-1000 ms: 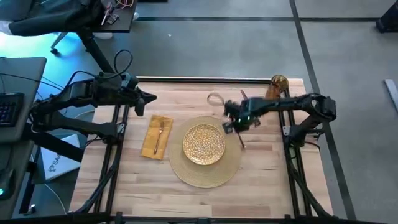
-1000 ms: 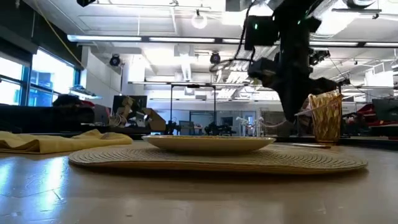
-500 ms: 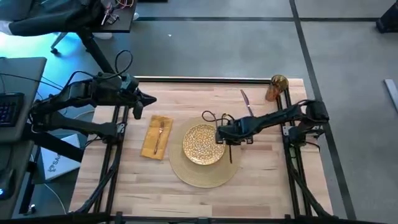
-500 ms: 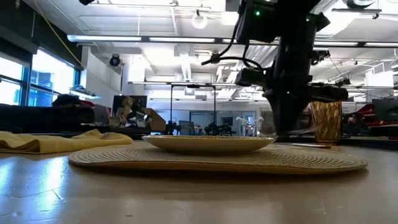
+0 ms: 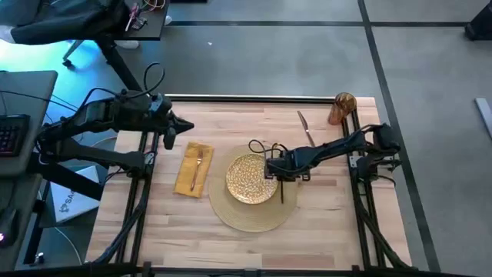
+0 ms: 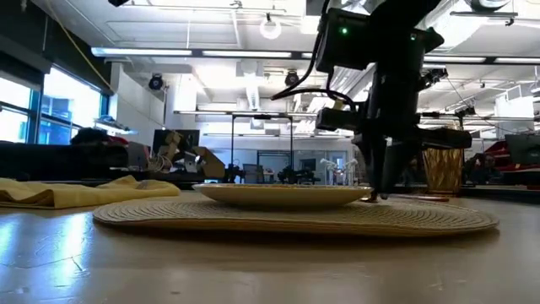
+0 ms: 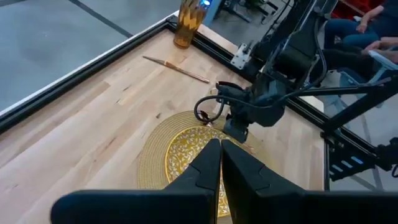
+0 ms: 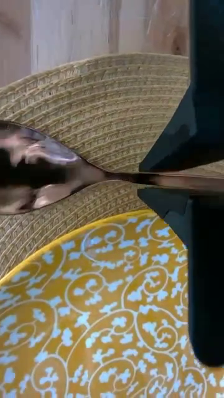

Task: Set table place
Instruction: Put the brown spoon on the brown placemat, then adjust the yellow napkin

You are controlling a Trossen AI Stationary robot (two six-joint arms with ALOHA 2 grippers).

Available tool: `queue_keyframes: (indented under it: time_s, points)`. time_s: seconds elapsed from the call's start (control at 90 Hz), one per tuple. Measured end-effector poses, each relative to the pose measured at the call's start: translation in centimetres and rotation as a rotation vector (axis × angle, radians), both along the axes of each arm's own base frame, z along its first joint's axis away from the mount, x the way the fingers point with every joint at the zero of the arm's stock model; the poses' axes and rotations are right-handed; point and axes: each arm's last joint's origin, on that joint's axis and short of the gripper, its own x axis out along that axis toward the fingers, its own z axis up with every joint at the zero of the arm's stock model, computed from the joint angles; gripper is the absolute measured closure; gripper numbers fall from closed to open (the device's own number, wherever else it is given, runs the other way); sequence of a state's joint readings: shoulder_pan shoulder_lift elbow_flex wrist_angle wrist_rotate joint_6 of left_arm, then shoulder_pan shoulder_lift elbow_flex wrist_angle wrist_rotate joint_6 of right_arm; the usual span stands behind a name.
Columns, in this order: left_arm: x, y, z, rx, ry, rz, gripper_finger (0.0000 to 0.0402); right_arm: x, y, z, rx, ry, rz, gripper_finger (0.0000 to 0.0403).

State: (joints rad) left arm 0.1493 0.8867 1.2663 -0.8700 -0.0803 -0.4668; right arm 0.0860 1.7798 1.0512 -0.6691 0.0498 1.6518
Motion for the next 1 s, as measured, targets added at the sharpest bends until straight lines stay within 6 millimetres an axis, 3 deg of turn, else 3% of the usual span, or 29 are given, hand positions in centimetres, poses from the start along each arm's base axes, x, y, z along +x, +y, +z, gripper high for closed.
queue_keyframes:
  time_s: [0.144,0.289,0.578,0.811,1.0]
  points:
    - [0.0,0.0,0.0,0.0,0.0,0.001,0.0401,-0.1,0.0,0.2,0.012,0.0,0.024,0.0291]
    - [0.0,0.0,0.0,0.0,0.0,0.002,0.0401,-0.3,0.1,1.6,0.044,-0.053,0.09,0.0251]
    - [0.0,0.0,-0.5,-0.049,0.038,0.026,0.0401,1.6,1.2,3.9,0.053,-0.347,0.319,0.0238]
    - [1.4,0.5,-7.5,-0.186,0.39,0.111,0.0395,1.7,0.9,4.9,0.007,-0.309,0.328,0.0238]
    - [4.1,1.3,-13.2,-0.174,0.517,0.09,0.0349,1.5,0.6,5.7,0.001,-0.251,0.421,0.0238]
